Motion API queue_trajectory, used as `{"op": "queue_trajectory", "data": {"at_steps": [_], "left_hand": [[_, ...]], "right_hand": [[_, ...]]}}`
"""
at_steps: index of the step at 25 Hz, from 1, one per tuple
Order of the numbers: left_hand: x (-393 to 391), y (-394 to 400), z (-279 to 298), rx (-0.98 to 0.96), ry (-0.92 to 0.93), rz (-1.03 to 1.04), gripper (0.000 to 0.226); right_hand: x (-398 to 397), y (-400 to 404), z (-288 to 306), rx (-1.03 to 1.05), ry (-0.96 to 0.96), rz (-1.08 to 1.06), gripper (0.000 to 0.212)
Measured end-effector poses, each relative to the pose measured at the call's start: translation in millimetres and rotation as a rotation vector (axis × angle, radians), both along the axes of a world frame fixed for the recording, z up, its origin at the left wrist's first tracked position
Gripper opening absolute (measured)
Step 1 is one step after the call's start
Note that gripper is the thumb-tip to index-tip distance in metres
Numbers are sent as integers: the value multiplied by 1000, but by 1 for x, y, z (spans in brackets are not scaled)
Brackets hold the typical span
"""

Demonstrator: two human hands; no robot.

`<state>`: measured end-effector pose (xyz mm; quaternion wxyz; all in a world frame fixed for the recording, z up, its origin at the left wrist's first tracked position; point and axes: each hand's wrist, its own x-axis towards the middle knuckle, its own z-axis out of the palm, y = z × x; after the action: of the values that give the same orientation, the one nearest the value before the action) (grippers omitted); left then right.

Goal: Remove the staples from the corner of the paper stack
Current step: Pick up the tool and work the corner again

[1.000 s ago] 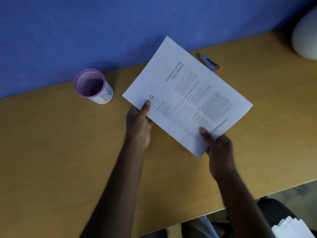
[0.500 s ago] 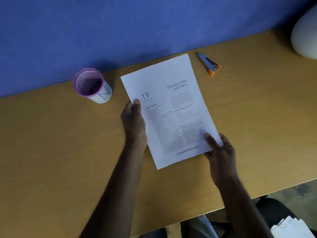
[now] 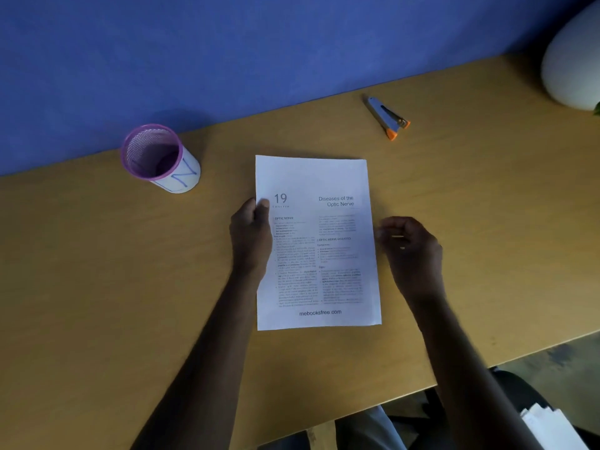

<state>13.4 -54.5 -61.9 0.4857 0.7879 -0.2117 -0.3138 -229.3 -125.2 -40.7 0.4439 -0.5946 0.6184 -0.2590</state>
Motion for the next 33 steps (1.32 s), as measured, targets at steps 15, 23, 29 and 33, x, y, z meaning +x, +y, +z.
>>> {"op": "queue_trajectory", "data": {"at_steps": [15,23,29,33], "left_hand": [[-9,0,-6,76,-175,48,26],[-11,-1,-5,61,-190,62,25],[-14,-1,0,37,-152,53,25],[-9,2,2,49,-71,-17,26]], "right_hand": [[64,-156,-23,-192,216,-56,76],[71,-177,-23,-212,320,-56,51],[76,-165,2,-103,-245,-241,27],[81,-122,35,-164,-463,0,26]]}}
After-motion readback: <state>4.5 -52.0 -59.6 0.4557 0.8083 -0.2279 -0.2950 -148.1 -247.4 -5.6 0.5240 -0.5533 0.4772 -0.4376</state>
